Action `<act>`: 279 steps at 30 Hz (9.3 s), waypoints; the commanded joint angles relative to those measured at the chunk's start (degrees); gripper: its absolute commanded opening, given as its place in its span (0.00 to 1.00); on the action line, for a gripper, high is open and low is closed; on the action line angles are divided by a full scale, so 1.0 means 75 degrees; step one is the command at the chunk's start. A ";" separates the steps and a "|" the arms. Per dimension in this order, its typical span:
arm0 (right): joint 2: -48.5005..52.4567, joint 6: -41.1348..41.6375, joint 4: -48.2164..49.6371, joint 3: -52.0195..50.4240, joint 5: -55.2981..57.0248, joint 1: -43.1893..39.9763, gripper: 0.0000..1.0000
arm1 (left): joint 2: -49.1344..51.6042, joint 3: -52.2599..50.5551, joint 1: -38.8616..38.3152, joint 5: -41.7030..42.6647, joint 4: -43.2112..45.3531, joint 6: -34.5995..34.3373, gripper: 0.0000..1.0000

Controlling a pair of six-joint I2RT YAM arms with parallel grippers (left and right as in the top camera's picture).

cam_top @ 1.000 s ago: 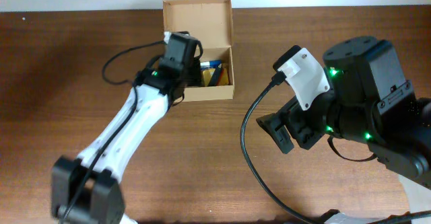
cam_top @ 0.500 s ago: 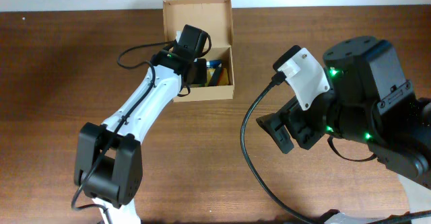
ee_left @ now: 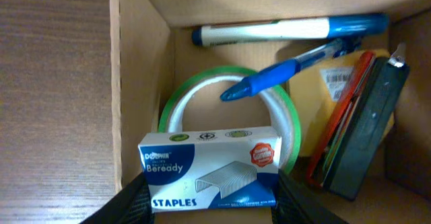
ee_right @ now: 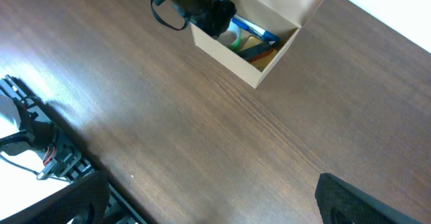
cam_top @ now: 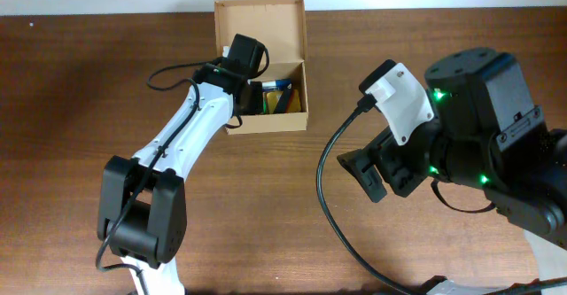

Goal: Pack container

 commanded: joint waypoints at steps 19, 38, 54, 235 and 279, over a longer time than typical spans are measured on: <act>0.0015 0.0090 -0.0038 0.0055 -0.0510 0.0020 0.99 | -0.0023 0.0533 -0.0052 -0.0082 -0.0525 0.0122 0.73; 0.0545 0.0090 0.0323 0.0044 0.0367 0.0020 0.31 | -0.2069 0.1781 0.0612 -0.0082 -0.1046 0.0472 0.83; 0.2731 0.0093 0.1411 0.0044 0.0970 -0.0175 0.04 | -0.2078 0.1746 0.1480 -0.0085 -0.1070 0.0589 0.02; 0.5243 0.0618 0.2859 -0.1204 -0.2206 -0.1614 0.04 | -0.1067 0.0874 0.1661 0.2530 -0.0353 0.1722 0.02; -0.6245 0.1425 0.3354 -0.7956 -0.0490 -0.1343 0.99 | -0.9058 -0.3357 0.1655 0.3381 -0.1437 0.1725 1.00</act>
